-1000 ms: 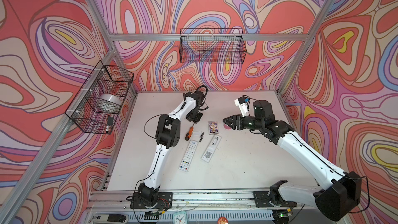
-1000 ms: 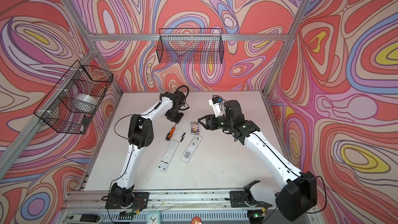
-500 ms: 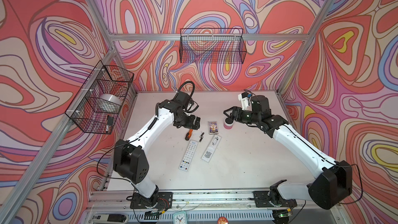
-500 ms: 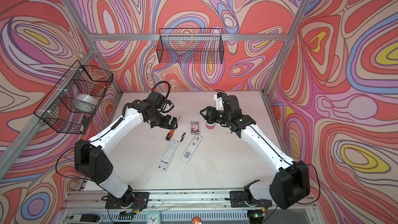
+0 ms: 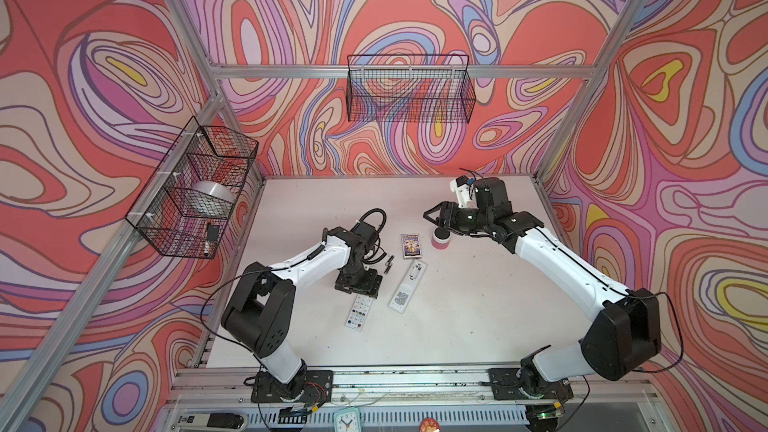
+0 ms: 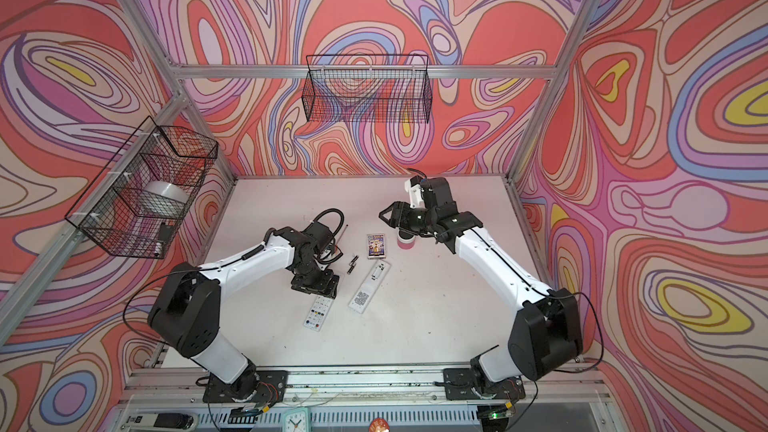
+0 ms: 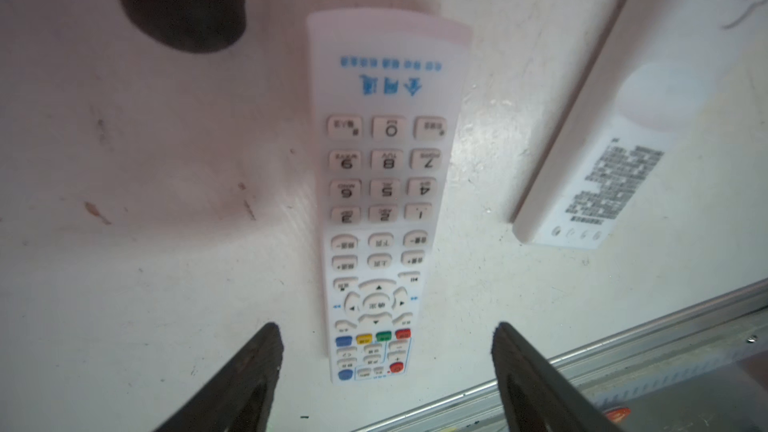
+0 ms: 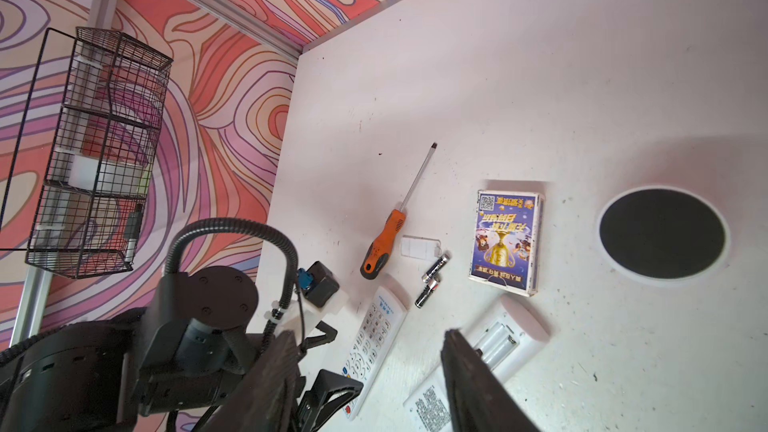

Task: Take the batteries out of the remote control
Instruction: 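Grasp the large white button remote with the left gripper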

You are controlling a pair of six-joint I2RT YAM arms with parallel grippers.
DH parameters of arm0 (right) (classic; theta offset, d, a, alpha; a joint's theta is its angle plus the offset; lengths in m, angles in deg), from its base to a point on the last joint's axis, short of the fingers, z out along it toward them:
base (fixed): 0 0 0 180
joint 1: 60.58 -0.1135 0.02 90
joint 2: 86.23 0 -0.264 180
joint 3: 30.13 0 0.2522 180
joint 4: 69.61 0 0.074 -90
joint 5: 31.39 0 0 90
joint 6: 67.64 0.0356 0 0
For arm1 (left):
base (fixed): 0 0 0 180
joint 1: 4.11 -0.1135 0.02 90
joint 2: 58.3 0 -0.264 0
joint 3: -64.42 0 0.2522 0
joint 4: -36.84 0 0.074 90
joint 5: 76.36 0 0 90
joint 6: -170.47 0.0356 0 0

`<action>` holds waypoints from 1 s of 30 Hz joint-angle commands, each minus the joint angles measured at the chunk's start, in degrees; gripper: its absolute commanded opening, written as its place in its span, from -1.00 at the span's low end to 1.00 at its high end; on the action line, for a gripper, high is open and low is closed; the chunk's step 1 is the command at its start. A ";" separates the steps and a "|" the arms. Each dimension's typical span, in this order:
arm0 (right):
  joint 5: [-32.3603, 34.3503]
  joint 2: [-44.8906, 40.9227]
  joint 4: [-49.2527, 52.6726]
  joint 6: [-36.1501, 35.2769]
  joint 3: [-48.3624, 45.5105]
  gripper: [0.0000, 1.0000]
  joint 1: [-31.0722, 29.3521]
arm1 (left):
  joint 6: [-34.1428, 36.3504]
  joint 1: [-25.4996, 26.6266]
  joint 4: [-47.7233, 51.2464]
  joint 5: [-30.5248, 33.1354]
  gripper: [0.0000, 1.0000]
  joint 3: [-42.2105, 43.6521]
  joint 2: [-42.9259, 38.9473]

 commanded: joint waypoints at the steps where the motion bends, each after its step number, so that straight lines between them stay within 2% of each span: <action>1: -0.44 -0.42 0.63 0.02 0.83 0.85 -0.02 | 0.25 0.86 0.23 2.94 0.50 -1.82 3.26; 7: -0.61 -1.28 0.81 -0.11 -0.14 0.85 -0.04 | 0.42 1.55 -0.18 4.14 0.48 -1.34 5.48; 22: -1.32 -0.07 -0.59 0.41 -0.18 0.85 0.01 | -5.19 2.61 -4.80 3.83 0.44 10.61 -2.69; 25: -1.15 -0.05 -0.51 0.30 0.06 0.85 0.01 | -5.30 3.06 -6.23 3.18 0.32 12.31 -2.48; 30: -0.32 -0.69 0.78 -0.21 0.75 0.84 0.01 | -4.97 3.15 -7.92 1.29 -0.15 14.32 -1.54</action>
